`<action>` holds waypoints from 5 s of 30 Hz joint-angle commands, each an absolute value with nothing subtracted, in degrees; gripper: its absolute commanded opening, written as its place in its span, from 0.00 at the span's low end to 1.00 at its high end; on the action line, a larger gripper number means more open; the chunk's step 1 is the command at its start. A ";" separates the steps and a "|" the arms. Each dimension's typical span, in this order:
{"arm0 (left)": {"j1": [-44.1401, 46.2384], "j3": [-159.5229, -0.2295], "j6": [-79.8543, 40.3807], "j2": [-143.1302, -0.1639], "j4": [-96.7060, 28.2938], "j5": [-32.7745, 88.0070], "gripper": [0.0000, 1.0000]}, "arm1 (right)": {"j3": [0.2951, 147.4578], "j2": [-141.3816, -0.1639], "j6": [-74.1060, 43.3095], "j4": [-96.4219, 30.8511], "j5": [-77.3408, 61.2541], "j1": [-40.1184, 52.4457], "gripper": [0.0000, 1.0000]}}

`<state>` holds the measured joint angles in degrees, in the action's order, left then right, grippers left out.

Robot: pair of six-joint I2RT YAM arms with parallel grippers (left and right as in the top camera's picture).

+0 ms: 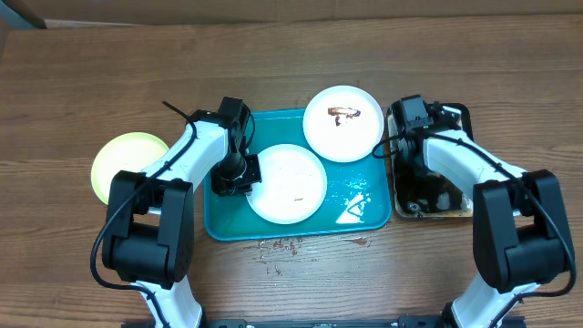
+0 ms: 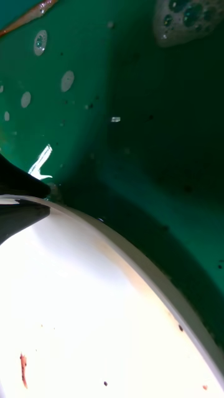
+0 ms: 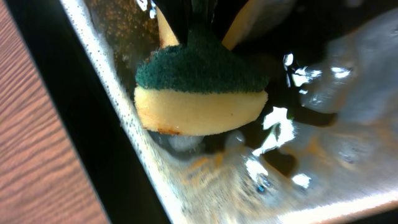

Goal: Clean dirty plates on tray and stack at the side
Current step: 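Dip the sponge into the basin with the right gripper, then scrub the white plate again with the sponge in the right gripper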

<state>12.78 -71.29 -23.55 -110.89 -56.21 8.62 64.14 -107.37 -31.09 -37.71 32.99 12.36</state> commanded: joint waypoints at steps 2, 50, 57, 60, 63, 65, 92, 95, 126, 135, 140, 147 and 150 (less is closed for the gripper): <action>12.93 -70.98 -23.77 -110.89 -56.73 7.31 0.04 | 69.87 -102.72 -24.53 -40.56 28.27 12.19 0.04; 12.93 -70.98 -23.77 -110.89 -56.75 7.33 0.04 | 59.66 -96.07 -11.94 -35.68 16.78 12.14 0.04; 12.93 -70.98 -23.79 -110.89 -56.75 7.35 0.04 | 54.28 -102.04 -11.94 -28.91 16.82 12.12 0.04; 12.93 -70.98 -23.77 -110.89 -56.77 7.35 0.04 | 53.80 -104.60 -11.94 -27.24 16.80 12.14 0.04; 12.93 -70.98 -23.77 -110.89 -56.86 7.33 0.04 | 54.04 -104.44 -11.97 -27.51 16.75 12.12 0.04; 12.93 -70.98 -23.77 -110.89 -56.95 7.35 0.04 | 54.92 -103.79 -11.97 -28.56 16.36 12.12 0.04; 12.93 -70.98 -23.77 -110.89 -56.95 7.35 0.04 | 54.43 -98.30 -11.94 -31.77 10.74 8.49 0.04; 12.93 -70.98 -23.77 -110.89 -56.95 7.35 0.04 | 54.35 -99.85 -11.92 -31.27 10.55 8.49 0.04; 12.93 -70.98 -23.77 -110.89 -56.97 7.38 0.04 | 68.40 -94.17 -11.99 -47.31 9.39 8.49 0.04; 12.93 -70.98 -23.77 -110.89 -56.93 7.49 0.04 | 68.42 -90.91 -7.86 -47.68 -2.85 8.78 0.04; 12.93 -70.98 -23.77 -110.89 -56.84 7.51 0.04 | 68.45 -89.54 -1.45 -47.77 -24.58 11.49 0.04; 12.93 -70.98 -23.77 -110.89 -56.71 7.53 0.04 | 68.40 -89.86 -3.27 -43.20 -24.43 23.35 0.04; 12.93 -70.98 -23.77 -110.89 -56.71 7.53 0.04 | 68.31 -90.52 -8.51 -40.14 -19.90 28.38 0.04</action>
